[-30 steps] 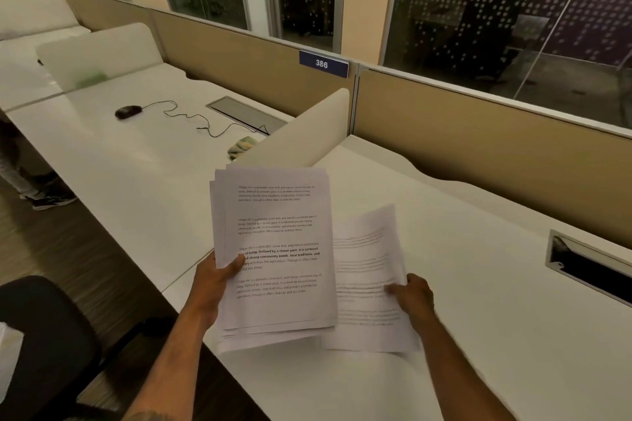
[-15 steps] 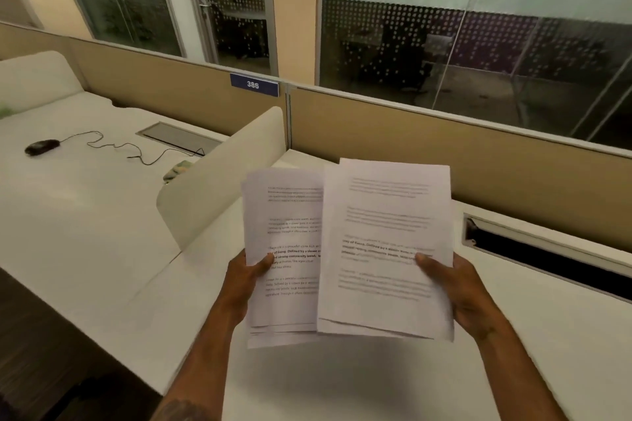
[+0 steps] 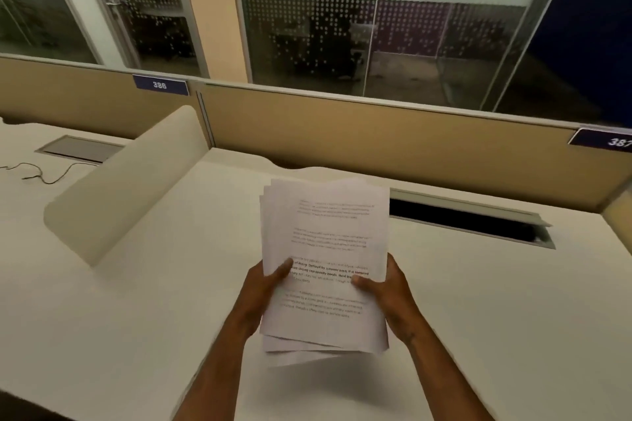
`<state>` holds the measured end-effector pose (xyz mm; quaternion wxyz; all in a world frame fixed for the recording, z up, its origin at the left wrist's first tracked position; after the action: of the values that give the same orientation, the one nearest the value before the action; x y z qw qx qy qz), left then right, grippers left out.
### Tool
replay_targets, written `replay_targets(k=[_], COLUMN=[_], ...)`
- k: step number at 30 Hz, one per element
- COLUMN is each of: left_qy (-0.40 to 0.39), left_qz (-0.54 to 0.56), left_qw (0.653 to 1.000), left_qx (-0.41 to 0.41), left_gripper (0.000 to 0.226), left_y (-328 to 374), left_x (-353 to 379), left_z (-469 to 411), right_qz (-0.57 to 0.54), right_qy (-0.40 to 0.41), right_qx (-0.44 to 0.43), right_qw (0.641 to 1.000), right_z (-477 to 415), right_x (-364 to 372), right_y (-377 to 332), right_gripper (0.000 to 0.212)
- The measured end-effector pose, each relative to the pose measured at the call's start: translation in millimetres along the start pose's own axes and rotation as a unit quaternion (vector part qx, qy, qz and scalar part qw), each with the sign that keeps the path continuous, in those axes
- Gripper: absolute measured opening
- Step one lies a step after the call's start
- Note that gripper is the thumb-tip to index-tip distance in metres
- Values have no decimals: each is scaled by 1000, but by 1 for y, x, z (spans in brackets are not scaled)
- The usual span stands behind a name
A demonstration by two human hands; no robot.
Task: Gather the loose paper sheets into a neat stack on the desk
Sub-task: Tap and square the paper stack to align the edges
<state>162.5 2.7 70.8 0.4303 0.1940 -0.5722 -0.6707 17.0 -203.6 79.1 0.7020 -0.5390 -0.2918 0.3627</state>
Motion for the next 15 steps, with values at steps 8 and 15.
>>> replay_targets(k=[8,15], left_qy=[-33,11], left_qz=[-58,-81], left_qw=[998,995], left_qx=[8,55], left_gripper=[33,20], left_y=[-28,-5], left_x=[53,45], left_z=[4,9], right_qz=[-40,-24], right_qy=[-30,35], right_qx=[12,-29], right_qw=[999,999], right_z=[10,6], right_x=[-64,-51], right_y=[2,-19], right_gripper=[46,32])
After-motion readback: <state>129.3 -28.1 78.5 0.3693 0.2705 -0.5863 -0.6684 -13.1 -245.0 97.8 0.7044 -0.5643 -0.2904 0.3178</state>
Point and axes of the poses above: each hand's wrist, its own z-axis away from the middle knuckle, its own x-axis out of the palm, y = z × x, the point moved 6 cm from there along -z, towards the middle knuckle, and after that the axes turned 3 degrees about z, right-handed, at the moved point
